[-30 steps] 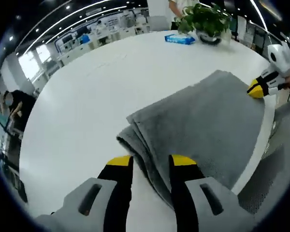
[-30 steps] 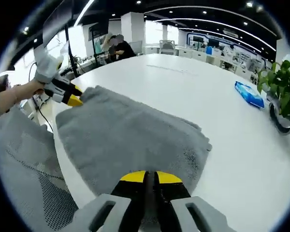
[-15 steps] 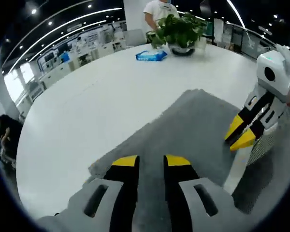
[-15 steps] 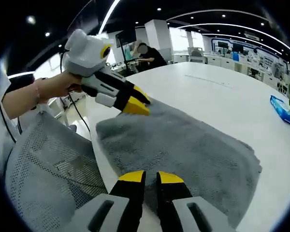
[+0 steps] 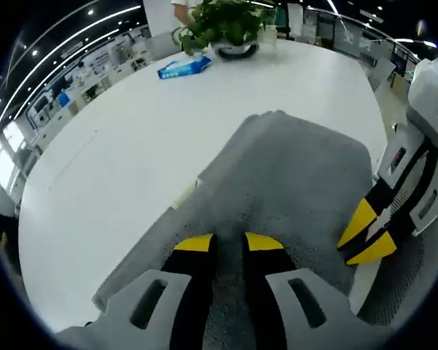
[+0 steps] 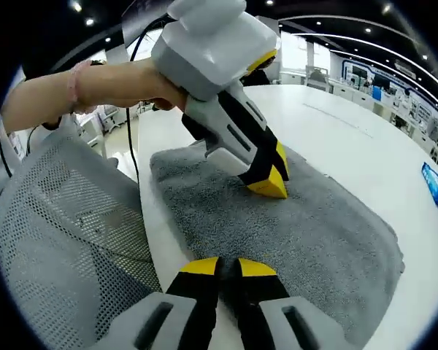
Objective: Open the folded towel by lifting each exposed corner and separating the folded layers until the towel lies flat within the target outline without major curled edges
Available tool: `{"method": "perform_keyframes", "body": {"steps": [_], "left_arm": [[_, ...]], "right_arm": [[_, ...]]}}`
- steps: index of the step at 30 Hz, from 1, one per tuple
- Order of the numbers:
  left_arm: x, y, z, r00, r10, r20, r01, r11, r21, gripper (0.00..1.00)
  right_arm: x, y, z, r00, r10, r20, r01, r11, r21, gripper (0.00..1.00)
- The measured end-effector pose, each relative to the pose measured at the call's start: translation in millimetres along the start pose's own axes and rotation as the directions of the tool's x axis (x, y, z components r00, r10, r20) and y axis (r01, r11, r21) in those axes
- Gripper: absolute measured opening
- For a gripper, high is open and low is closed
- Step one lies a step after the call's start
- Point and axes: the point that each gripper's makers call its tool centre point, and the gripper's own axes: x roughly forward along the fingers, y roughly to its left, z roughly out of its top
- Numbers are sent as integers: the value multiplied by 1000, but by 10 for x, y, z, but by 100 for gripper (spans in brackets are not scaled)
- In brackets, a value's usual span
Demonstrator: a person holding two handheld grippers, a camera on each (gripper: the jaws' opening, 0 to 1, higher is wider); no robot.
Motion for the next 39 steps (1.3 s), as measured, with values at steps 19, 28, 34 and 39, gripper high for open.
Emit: {"method": "perform_keyframes", "body": {"steps": [19, 28, 34, 39], "left_arm": [[-165, -42, -195, 999, 28, -23, -27, 999, 48, 10], [-241, -106, -267, 999, 21, -36, -20, 999, 34, 8], [-272, -179, -298, 999, 25, -30, -25, 1000, 6, 8], [-281, -223, -305, 999, 30, -22, -30, 999, -13, 7]], "right_arm": [[-129, -291, -115, 995, -87, -44, 91, 992, 89, 0], [-163, -415, -146, 990, -126, -64, 131, 988, 76, 0], [-178, -525, -150, 984, -162, -70, 166, 984, 61, 0], [-183, -590, -148, 981, -179, -71, 183, 982, 47, 0]]}}
